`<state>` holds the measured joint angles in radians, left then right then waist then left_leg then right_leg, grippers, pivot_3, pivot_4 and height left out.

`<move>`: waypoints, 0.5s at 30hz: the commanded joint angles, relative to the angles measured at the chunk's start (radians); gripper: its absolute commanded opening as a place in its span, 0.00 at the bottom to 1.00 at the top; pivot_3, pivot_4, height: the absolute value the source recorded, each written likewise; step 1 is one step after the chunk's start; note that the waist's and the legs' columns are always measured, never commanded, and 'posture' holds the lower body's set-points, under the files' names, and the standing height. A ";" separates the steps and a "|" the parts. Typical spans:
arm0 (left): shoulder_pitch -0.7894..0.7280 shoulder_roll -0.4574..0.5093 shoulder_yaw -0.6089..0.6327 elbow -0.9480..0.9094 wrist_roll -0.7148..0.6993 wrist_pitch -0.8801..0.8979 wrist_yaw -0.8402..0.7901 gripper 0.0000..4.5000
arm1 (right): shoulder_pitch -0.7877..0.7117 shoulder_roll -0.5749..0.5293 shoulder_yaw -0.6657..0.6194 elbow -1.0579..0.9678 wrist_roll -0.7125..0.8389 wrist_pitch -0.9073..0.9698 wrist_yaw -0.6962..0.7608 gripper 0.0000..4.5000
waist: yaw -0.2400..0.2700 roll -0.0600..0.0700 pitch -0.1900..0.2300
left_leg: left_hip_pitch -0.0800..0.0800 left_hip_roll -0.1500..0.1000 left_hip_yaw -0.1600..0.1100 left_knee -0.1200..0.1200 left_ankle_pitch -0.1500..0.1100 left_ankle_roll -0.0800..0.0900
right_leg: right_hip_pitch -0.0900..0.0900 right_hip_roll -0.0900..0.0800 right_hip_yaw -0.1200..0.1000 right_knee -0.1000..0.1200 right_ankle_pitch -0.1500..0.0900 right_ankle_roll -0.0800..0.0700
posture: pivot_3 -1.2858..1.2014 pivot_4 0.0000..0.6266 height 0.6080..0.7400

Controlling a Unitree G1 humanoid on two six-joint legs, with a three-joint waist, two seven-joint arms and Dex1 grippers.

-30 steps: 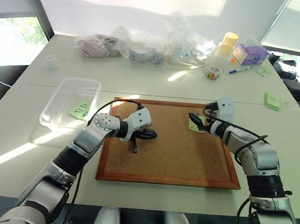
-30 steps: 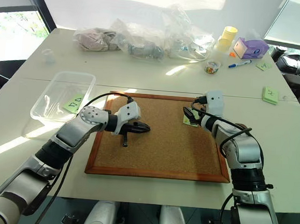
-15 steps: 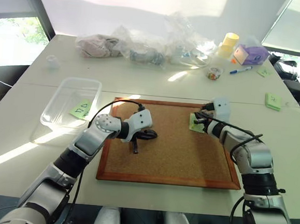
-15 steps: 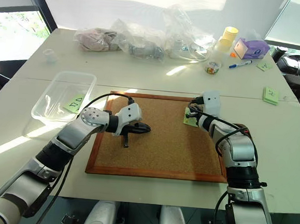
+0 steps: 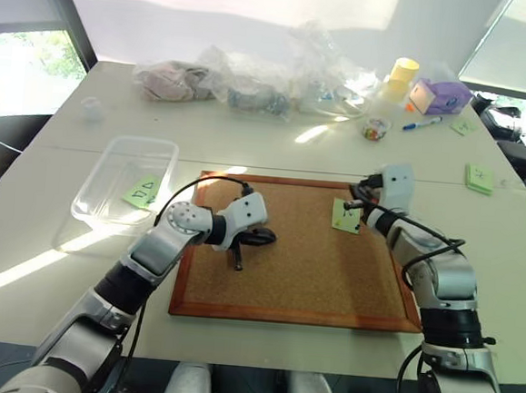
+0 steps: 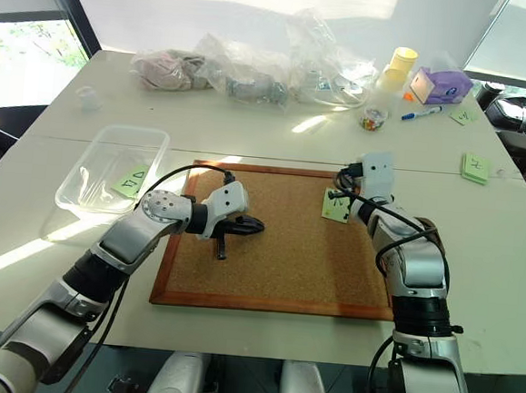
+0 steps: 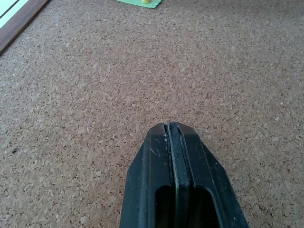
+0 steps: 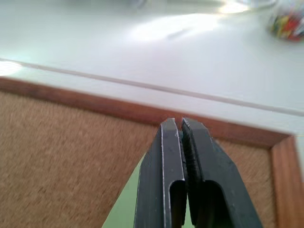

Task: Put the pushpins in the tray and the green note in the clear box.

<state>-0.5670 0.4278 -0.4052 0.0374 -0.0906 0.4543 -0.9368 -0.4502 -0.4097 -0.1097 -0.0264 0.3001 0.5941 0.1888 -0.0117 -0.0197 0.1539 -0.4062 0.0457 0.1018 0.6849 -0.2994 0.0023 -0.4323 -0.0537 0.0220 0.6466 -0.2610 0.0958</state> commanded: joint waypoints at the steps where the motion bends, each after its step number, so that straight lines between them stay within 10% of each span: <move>1: 0.021 0.001 -0.026 0.017 0.022 0.027 -0.007 0.00 | 0.002 0.016 -0.043 -0.050 -0.003 -0.023 -0.016 0.01 | -0.001 0.000 0.000 | 0.000 0.000 0.000 0.000 0.000 0.000 | 0.000 0.000 0.000 0.000 0.000 0.000 | 0.52 0.24 0.98; 15: 0.025 -0.016 -0.016 0.010 0.028 0.022 0.007 0.00 | 0.318 0.053 -0.298 -0.435 0.044 0.142 -0.146 0.01 | -0.002 0.002 -0.002 | 0.004 0.000 -0.001 0.000 0.000 0.000 | 0.004 0.001 0.001 0.000 0.000 0.000 | 0.52 0.24 0.98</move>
<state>-0.5571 0.4210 -0.3973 0.0375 -0.0737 0.4561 -0.9293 -0.1352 -0.3671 -0.3806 -0.4032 0.3324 0.7313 0.0548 -0.0133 -0.0174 0.1522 -0.4005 0.0459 0.1008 0.6847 -0.2994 0.0022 -0.4266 -0.0523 0.0232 0.6462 -0.2613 0.0954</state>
